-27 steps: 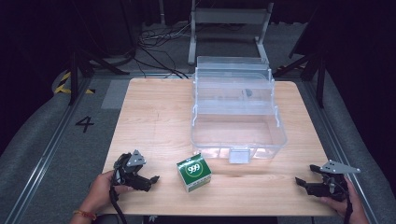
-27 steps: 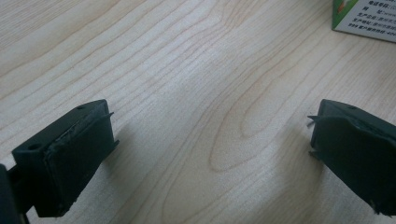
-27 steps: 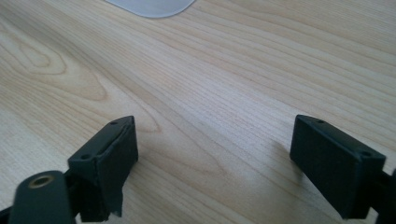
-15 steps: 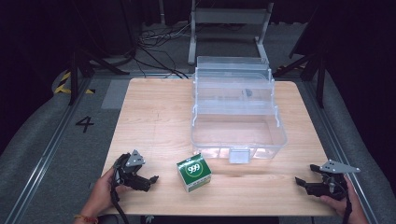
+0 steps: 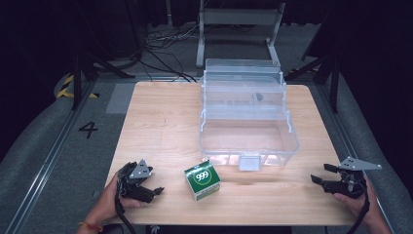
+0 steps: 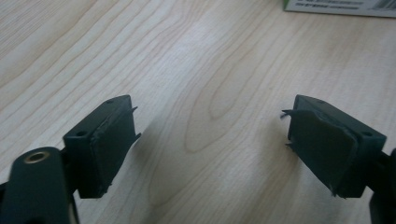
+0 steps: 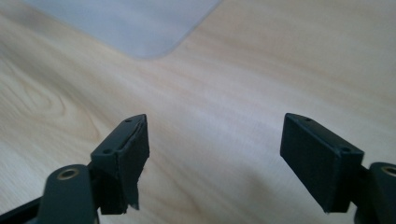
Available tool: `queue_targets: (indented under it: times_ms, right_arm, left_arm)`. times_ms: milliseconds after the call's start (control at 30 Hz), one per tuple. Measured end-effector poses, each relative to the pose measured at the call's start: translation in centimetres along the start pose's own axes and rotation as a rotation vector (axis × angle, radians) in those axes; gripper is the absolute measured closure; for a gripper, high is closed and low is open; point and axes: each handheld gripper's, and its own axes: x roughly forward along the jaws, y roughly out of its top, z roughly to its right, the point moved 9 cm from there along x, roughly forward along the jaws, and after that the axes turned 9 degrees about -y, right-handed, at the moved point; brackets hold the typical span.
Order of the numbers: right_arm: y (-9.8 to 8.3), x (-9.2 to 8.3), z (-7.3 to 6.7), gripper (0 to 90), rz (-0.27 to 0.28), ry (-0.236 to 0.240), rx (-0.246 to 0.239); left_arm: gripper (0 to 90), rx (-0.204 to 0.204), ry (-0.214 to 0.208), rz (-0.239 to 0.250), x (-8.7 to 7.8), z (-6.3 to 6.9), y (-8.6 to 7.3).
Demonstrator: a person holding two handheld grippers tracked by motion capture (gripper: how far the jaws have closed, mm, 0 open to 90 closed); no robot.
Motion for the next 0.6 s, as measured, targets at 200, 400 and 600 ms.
queue_targets:
  times_ms: [200, 400, 600]
  right_arm:
    - [4.8, -1.2, -0.6, 25.7, 0.071, -0.008, -0.035]
    - [7.4, -0.9, -1.4, 28.1, 0.099, -0.002, -0.066]
    - [10.3, 0.1, -2.7, 30.0, 0.125, 0.014, -0.079]
  left_arm:
    - [18.7, 0.011, -0.001, 0.007, -0.5, 1.6, 1.7]
    - [16.5, 0.015, -0.047, 0.041, -0.3, 3.7, 3.8]
    - [16.9, 0.058, 0.035, 0.061, -0.3, 5.2, 6.3]
